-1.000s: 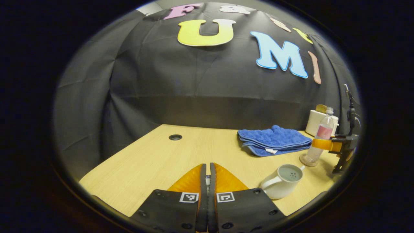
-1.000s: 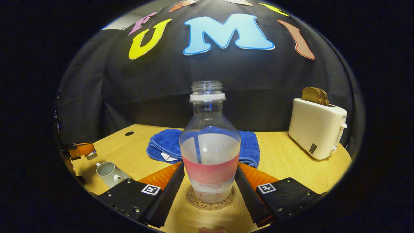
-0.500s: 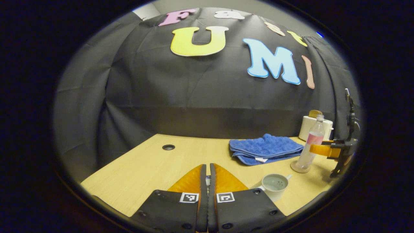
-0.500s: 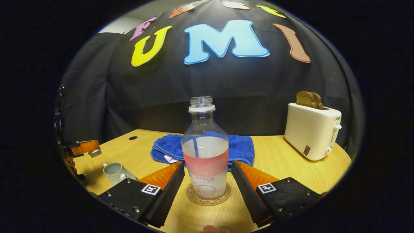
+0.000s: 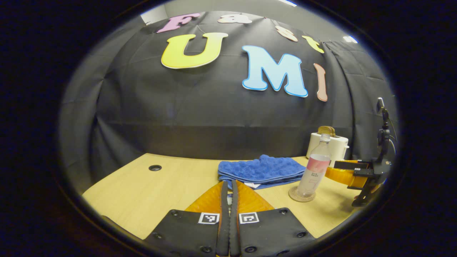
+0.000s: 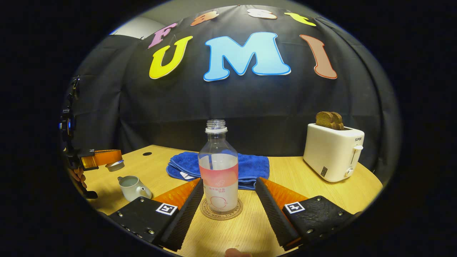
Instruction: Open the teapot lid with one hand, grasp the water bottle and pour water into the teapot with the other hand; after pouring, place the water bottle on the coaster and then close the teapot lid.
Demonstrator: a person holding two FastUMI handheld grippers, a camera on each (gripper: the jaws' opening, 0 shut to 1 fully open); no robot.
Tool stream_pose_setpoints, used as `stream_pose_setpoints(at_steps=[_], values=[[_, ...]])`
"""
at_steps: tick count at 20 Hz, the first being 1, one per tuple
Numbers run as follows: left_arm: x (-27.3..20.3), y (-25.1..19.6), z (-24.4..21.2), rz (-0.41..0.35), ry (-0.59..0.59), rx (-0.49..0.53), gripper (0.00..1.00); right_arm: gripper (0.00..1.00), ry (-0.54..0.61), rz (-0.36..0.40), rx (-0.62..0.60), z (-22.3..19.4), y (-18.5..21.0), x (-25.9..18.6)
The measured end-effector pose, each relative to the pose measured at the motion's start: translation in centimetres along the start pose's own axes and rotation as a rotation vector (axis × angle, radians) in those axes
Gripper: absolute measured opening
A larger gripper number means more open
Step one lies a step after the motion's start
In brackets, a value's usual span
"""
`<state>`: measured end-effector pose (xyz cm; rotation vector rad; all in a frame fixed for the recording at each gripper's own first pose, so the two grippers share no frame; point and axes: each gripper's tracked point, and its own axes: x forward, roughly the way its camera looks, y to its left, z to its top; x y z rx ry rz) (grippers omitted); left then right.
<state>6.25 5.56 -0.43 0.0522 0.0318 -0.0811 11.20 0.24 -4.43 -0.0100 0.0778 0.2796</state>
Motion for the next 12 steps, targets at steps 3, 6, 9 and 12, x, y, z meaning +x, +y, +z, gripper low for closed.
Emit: stream_pose_setpoints(at_steps=[3, 6, 9, 12], values=[[0.4, -2.2, -0.9, -0.033, 0.014, 0.010, 0.06, 0.93, -0.013, -0.010, 0.012, 0.0, -1.0, -1.0], [0.8, -3.2, -1.6, -0.037, 0.029, 0.044, 0.06, 0.93, -0.020, -0.027, 0.019, 0.3, -2.0, -1.5], [1.3, -3.0, -2.6, -0.014, 0.050, 0.080, 0.06, 0.93, -0.031, -0.026, 0.034, 0.6, -2.3, -2.0], [1.6, -3.0, -3.4, -0.018, 0.069, 0.066, 0.07, 0.93, -0.045, -0.030, 0.022, 1.2, -2.4, -2.3]])
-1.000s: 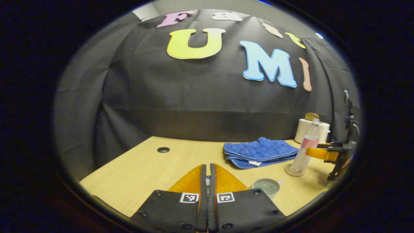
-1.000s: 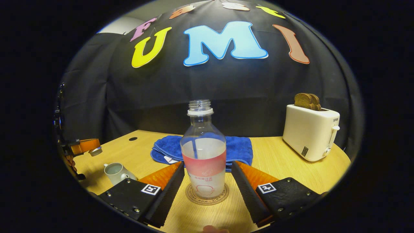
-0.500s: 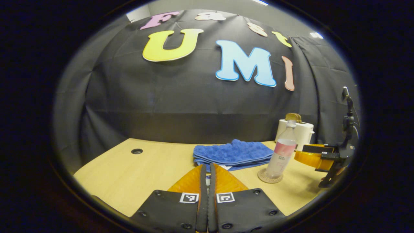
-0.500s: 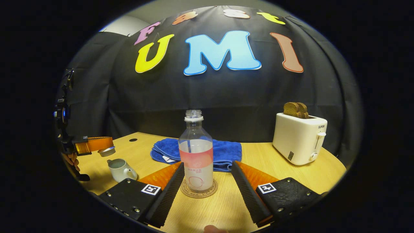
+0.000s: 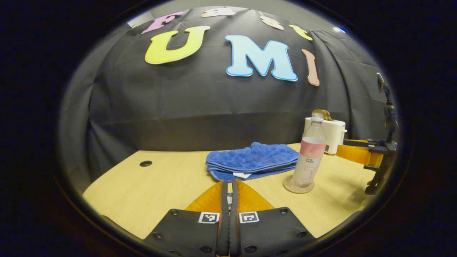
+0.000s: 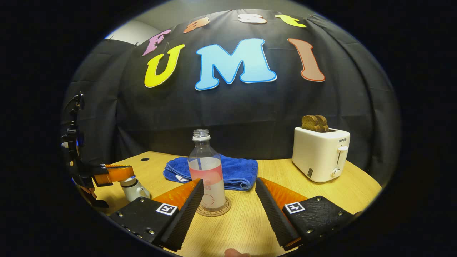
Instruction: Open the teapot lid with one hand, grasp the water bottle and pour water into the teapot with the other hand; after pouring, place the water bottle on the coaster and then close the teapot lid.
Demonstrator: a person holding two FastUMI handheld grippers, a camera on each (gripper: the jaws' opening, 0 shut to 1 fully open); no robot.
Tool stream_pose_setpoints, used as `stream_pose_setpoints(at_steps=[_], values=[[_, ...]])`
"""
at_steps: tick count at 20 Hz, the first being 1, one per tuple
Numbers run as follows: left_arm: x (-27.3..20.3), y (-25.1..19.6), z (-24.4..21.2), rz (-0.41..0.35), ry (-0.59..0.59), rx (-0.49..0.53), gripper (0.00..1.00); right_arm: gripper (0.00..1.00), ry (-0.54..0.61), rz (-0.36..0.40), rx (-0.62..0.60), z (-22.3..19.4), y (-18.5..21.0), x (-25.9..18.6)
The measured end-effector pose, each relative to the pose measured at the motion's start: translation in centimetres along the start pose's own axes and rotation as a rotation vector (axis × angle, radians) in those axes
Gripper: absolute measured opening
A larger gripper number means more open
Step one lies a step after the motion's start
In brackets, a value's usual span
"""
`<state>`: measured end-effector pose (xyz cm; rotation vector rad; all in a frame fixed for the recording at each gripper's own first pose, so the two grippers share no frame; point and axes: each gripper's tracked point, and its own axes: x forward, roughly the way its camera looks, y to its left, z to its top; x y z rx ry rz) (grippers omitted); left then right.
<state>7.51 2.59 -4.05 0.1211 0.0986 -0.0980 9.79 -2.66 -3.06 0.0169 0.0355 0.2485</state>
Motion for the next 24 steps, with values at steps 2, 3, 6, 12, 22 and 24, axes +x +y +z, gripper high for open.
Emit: stream_pose_setpoints(at_steps=[2, 3, 6, 12, 22, 24], values=[[0.3, 0.1, -0.3, 0.012, 0.001, 0.000, 0.07, 0.93, -0.005, 0.001, -0.007, 0.1, 0.1, -0.2], [0.4, 0.0, -0.6, 0.012, 0.003, -0.006, 0.07, 0.93, -0.006, 0.004, -0.011, 0.1, 0.3, -0.3], [0.3, -0.1, -0.5, 0.002, 0.003, -0.019, 0.12, 0.93, -0.006, -0.001, -0.027, 0.2, 0.2, -0.3], [-0.9, 0.0, 0.1, 0.032, -0.032, -0.020, 0.24, 0.94, -0.029, -0.030, -0.029, 0.4, 0.6, -1.3], [-8.6, -1.7, -1.3, 0.061, -0.102, -0.032, 0.20, 0.93, -0.050, -0.173, -0.078, -2.2, 3.2, -7.7], [-10.0, -2.2, -2.5, 0.057, -0.084, -0.054, 0.21, 0.93, -0.043, -0.170, -0.085, -3.0, 4.7, -8.7]])
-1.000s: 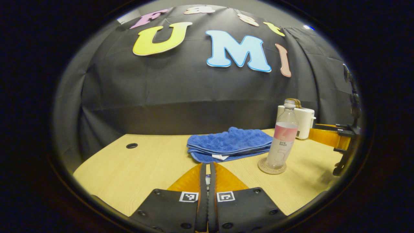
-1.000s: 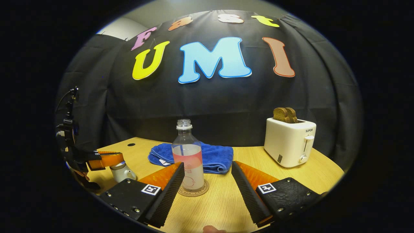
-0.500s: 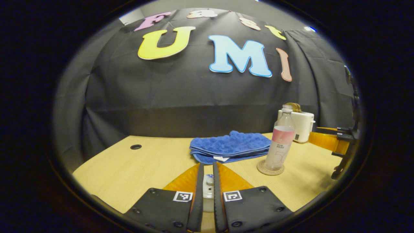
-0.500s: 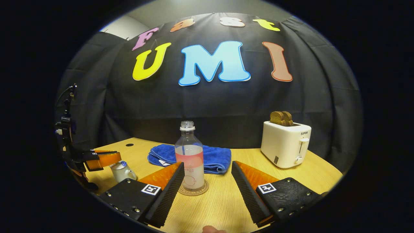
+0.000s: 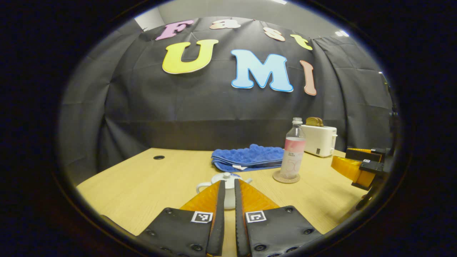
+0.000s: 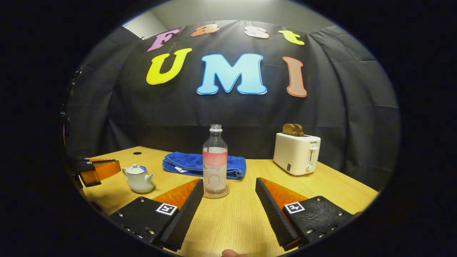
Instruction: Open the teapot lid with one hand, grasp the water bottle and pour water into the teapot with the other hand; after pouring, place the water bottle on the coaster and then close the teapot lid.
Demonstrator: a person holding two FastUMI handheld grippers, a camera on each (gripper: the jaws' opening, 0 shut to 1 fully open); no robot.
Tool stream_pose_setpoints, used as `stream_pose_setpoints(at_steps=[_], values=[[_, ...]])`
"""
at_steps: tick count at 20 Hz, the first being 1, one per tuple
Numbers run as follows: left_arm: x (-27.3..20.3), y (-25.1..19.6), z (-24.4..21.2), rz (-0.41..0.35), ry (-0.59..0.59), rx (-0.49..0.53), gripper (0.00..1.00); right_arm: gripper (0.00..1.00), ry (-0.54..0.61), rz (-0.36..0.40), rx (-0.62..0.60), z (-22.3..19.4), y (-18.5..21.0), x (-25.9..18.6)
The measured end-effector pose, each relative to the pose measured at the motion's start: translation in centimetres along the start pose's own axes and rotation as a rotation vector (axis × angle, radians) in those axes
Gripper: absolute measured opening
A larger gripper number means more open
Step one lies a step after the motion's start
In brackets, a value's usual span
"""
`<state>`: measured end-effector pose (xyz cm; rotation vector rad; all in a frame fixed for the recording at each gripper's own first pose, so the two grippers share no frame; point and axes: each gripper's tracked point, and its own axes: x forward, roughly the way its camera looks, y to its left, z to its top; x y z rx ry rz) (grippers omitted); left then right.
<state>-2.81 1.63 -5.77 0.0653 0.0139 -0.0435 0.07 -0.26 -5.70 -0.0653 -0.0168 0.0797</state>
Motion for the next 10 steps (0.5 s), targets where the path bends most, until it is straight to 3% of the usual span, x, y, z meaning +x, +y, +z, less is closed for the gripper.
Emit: stream_pose_setpoints(at_steps=[10], values=[[-3.7, -1.0, -0.6, 0.013, -0.030, 0.023, 0.14, 0.93, -0.017, -0.032, -0.018, -1.4, 2.0, -2.4]])
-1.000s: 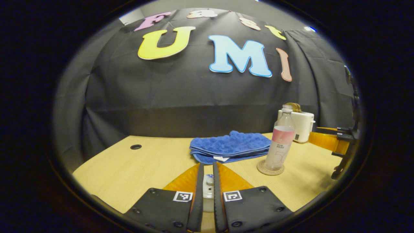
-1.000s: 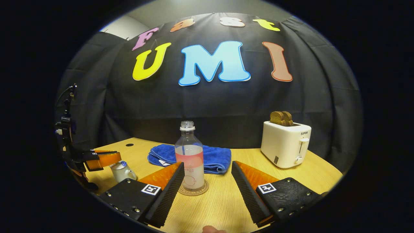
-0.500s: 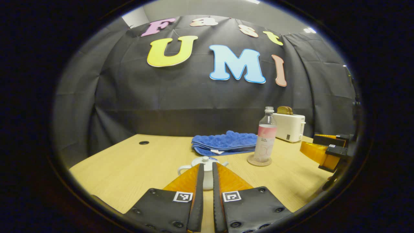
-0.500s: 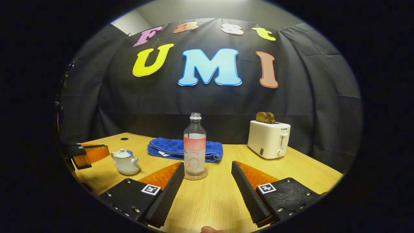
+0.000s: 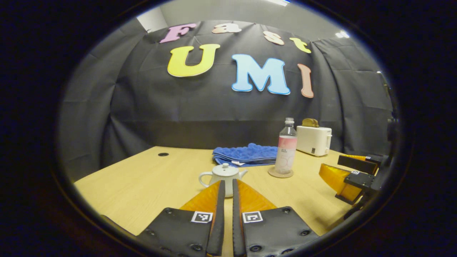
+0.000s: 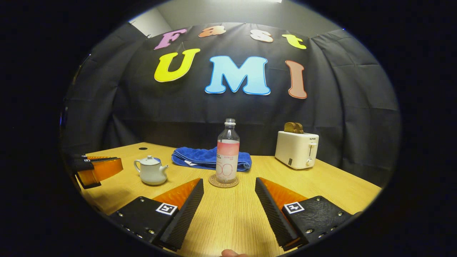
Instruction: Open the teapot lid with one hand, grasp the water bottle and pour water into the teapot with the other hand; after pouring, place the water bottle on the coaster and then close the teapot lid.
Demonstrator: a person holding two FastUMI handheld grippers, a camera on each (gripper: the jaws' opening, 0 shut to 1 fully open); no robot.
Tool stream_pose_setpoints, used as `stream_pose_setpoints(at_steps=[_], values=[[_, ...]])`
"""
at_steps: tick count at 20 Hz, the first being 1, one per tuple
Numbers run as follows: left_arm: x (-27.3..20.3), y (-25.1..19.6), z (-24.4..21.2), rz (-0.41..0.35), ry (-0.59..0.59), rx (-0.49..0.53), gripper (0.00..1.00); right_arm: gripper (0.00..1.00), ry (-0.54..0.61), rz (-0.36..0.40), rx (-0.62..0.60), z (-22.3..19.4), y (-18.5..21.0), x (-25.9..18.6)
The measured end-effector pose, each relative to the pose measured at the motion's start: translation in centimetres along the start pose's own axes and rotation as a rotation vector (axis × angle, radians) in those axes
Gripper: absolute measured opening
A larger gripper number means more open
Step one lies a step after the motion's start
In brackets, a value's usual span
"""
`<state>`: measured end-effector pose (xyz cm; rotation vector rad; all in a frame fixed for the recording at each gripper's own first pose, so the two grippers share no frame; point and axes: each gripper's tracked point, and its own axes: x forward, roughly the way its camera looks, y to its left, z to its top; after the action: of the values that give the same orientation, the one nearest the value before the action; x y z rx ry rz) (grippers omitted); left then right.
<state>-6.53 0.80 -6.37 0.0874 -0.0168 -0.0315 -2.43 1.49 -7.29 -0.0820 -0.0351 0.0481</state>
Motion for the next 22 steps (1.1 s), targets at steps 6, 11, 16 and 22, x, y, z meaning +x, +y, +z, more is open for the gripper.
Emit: stream_pose_setpoints(at_steps=[6, 11, 16, 22], values=[[-1.0, -0.7, 0.8, 0.038, -0.064, 0.038, 0.63, 0.93, -0.031, 0.002, 0.077, 0.1, -0.3, -0.4], [-1.4, -0.9, 1.1, 0.048, -0.105, 0.034, 0.79, 0.93, -0.033, -0.003, 0.073, 0.0, -0.1, -0.6], [-1.2, -1.2, 1.1, 0.030, -0.107, 0.032, 0.98, 0.93, -0.031, -0.033, 0.076, 0.0, -0.5, -0.5], [-1.1, -2.2, 1.1, -0.015, -0.108, 0.033, 0.98, 0.93, -0.032, -0.031, 0.078, 0.0, -0.6, -0.6]])
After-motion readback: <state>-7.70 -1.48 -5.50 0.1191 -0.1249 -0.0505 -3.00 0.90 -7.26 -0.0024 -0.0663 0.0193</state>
